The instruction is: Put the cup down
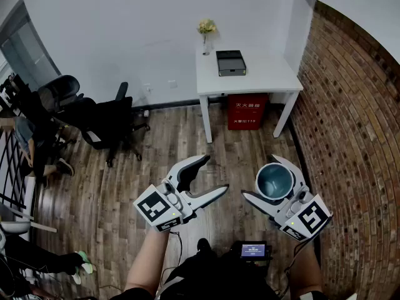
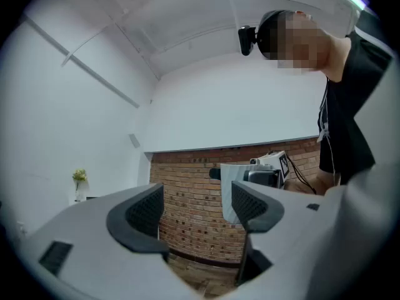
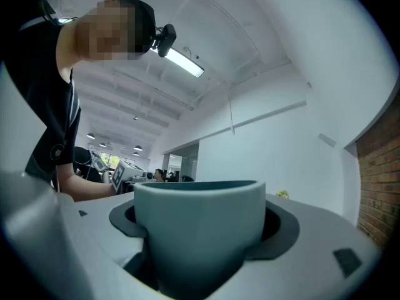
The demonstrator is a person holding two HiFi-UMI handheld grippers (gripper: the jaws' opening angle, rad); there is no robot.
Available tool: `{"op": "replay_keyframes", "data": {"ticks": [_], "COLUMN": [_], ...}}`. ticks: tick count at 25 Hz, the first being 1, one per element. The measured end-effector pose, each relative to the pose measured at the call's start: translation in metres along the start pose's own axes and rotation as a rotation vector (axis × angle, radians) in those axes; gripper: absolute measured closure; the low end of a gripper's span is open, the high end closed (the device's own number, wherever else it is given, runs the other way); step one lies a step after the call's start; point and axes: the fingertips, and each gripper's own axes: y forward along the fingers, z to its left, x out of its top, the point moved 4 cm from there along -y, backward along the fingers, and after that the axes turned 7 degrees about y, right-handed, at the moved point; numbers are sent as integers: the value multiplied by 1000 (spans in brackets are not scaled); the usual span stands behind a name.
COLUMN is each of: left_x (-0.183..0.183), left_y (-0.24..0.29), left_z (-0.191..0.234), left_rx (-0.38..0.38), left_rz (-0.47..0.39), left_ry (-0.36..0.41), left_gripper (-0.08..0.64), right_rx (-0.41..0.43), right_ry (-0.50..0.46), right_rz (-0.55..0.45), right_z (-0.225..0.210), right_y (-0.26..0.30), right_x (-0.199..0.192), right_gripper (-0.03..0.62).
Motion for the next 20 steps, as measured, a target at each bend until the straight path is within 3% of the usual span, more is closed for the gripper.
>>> {"op": "replay_keyframes", "data": {"ticks": [20], "left_x": [-1], "left_y": [-1], "left_z": [7], "left_rx": [-6], "left_rz": [-3], "left_ry": [4], "left_gripper": [229], "right_rx": [26], "right_ry": [-39], "right_rz": [23], "right_z": [8], "right_y": [21], "right_x": [16], "right_gripper": [173]}}
